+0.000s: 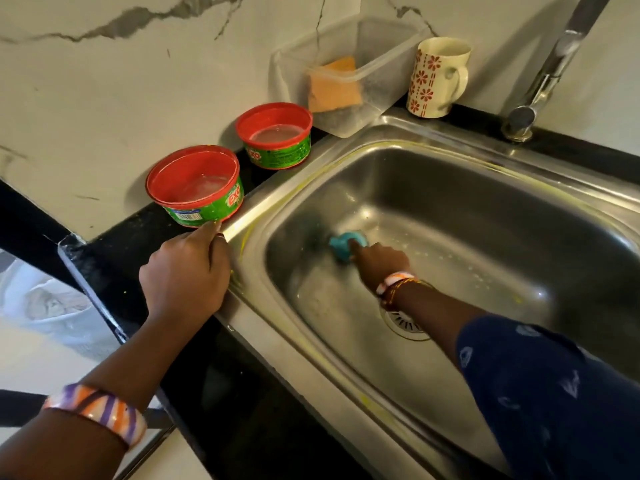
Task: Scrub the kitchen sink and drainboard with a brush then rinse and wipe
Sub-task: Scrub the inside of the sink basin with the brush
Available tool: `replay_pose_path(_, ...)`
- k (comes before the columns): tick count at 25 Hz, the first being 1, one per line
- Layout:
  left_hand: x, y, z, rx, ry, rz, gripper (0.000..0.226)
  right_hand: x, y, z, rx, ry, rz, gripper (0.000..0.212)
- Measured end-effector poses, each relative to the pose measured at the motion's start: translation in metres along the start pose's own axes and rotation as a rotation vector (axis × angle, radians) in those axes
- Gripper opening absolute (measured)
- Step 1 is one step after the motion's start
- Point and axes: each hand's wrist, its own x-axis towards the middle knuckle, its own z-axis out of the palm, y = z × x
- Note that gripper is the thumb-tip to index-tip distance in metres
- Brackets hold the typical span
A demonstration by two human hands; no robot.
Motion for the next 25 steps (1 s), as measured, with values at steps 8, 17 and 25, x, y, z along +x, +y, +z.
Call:
replay_pose_path(8,0.002,-0.002,0.006,0.023,0.03,-0.009,0.03,0.032,0.026,-0.007,0.503,-0.069,0.3,0.035)
replay_pose_path(17,-0.001,0.004,0.0,0.032,0.033,0.012,0.03,-0.046,-0.057,-0.033,1.769,-0.697,0.573,0.028)
replay_pose_path(25,-0.003,0.001,0.003,0.036,0.034,0.035,0.03,-0.108,-0.003,-0.075,1.52,-0.759,0.333,0.018)
